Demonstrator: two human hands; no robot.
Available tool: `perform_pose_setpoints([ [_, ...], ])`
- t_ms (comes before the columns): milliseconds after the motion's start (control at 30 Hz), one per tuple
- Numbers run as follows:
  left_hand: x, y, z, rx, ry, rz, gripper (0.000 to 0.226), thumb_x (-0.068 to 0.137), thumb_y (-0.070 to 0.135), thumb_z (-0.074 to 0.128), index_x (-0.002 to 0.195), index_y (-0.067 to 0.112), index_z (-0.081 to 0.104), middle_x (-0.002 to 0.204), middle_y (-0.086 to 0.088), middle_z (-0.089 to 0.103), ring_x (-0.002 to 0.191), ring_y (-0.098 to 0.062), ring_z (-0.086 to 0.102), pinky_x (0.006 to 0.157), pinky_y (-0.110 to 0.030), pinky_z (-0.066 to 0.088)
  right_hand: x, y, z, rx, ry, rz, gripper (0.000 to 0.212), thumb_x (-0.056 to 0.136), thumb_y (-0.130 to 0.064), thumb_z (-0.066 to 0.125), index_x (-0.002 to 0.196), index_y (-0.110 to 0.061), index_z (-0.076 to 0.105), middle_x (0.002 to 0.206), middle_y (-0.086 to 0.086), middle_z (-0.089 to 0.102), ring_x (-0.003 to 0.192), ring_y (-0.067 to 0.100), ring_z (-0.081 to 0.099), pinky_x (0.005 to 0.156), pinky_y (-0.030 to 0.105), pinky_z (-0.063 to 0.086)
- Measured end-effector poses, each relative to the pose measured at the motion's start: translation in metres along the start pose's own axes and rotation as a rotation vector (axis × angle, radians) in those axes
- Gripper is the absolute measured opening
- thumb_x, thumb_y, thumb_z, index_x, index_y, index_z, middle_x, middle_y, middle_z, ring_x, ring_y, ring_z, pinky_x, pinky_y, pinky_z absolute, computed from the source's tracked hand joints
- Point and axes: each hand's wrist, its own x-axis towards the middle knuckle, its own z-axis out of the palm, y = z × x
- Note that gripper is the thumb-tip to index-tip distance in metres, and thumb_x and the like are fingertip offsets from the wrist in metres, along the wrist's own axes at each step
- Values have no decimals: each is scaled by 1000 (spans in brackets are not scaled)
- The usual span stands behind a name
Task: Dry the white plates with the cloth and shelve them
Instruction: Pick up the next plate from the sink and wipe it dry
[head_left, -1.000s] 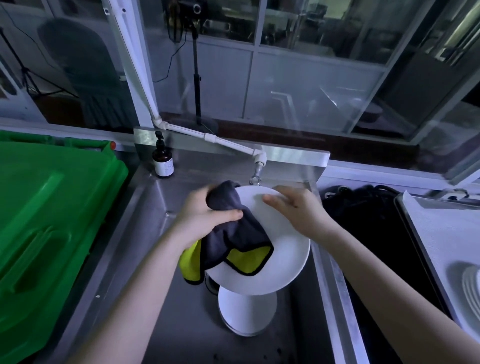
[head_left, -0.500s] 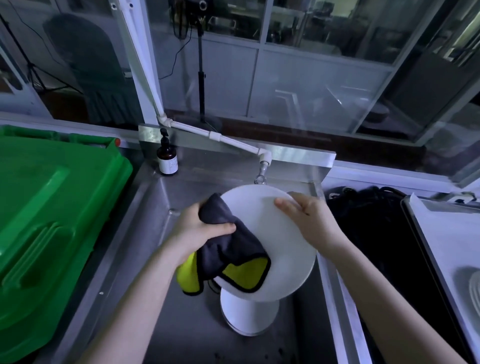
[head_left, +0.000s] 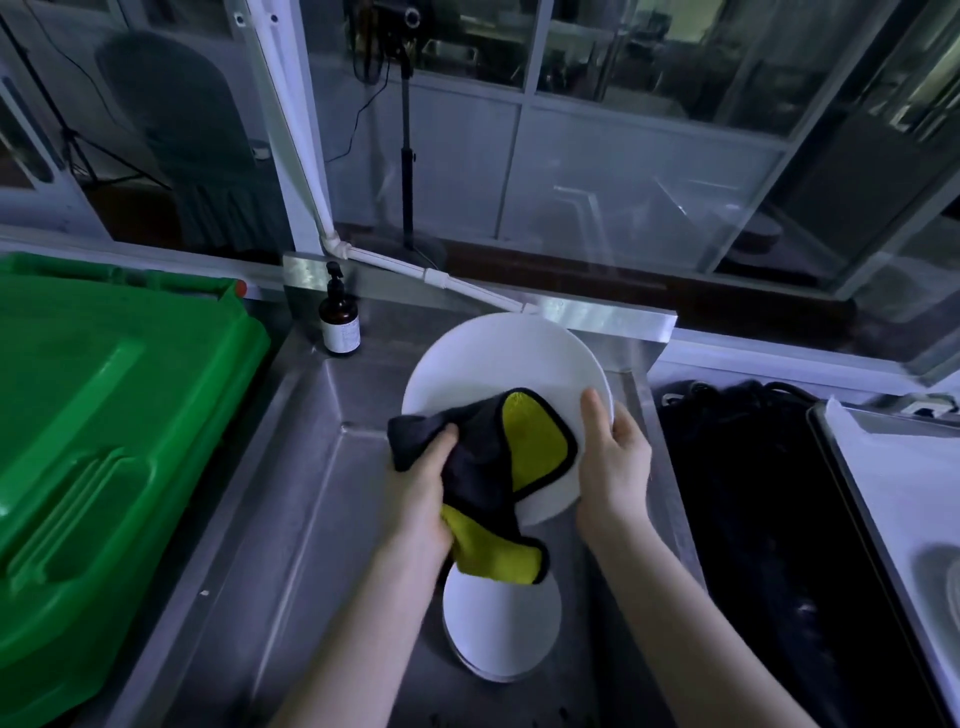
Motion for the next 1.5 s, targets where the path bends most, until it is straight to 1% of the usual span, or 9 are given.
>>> perform_pose_setpoints([
  [167, 14, 35, -20, 321, -33, 190, 33, 63, 26, 87, 92, 21, 73, 84, 3, 77, 83, -15, 74, 69, -29, 57, 31, -29, -29, -153, -379, -79, 12, 90, -30, 73, 94, -20, 71, 91, 3, 76, 82, 18, 70, 74, 38, 53],
  [333, 13, 66, -11, 723, -441, 383, 56, 45, 35, 89, 97, 30, 69, 91, 19, 75, 87, 1, 70, 70, -14, 51, 36, -47, -14, -686, -651, -428, 47, 87, -40, 73, 65, -4, 53, 60, 7, 45, 57, 8, 41, 55, 26, 32],
  [467, 10, 67, -13, 783, -573, 399, 60, 50, 34, 89, 106, 35, 69, 100, 20, 74, 95, 4, 68, 76, -9, 49, 29, -33, -10, -691, -574, -495, 60, 91, -36, 70, 60, 4, 38, 58, 1, 28, 55, 9, 26, 53, 30, 20],
  [700, 4, 28, -29, 307, -105, 98, 27, 71, 16, 84, 96, 19, 72, 84, -1, 77, 82, -17, 74, 64, -27, 56, 24, -8, -21, -227, -239, -153, 61, 95, -40, 64, 85, 19, 52, 65, 21, 46, 64, 20, 44, 61, 36, 33],
  [833, 14, 58, -34, 615, -337, 270, 38, 53, 26, 89, 87, 27, 72, 87, 4, 77, 84, -11, 73, 71, -25, 54, 27, -14, -25, -436, -376, -323, 57, 95, -37, 65, 60, -2, 37, 53, -8, 33, 51, 9, 30, 49, 27, 23],
  [1000, 10, 72, -17, 1047, -642, 422, 57, 57, 21, 94, 100, 43, 64, 94, 28, 71, 92, 15, 63, 72, -2, 44, 21, -27, -6, -754, -656, -674, 60, 92, -34, 70, 55, -26, 23, 52, -8, 20, 50, 7, 23, 48, 23, 18],
  [1167, 5, 41, -17, 303, -224, 181, 31, 73, 16, 83, 102, 16, 72, 90, -1, 77, 85, -12, 74, 68, -23, 55, 29, -31, -12, -426, -224, -407, 57, 94, -39, 66, 60, 2, 45, 59, 0, 33, 57, 9, 28, 53, 31, 21],
  [1267, -6, 12, -2, 1, -74, -10, 14, 82, 25, 75, 95, 22, 73, 91, -1, 77, 86, -13, 73, 67, -27, 57, 5, -16, 10, -18, 103, -144, 58, 93, -42, 64, 52, -16, 32, 53, -9, 29, 52, 7, 26, 47, 25, 23],
  [1500, 12, 42, -27, 279, -43, 148, 48, 57, 32, 85, 101, 17, 71, 92, -2, 77, 88, -18, 74, 72, -31, 57, 34, -36, -19, -203, -461, -181, 13, 89, -30, 74, 95, -19, 70, 84, -4, 77, 74, 7, 70, 63, 21, 52],
])
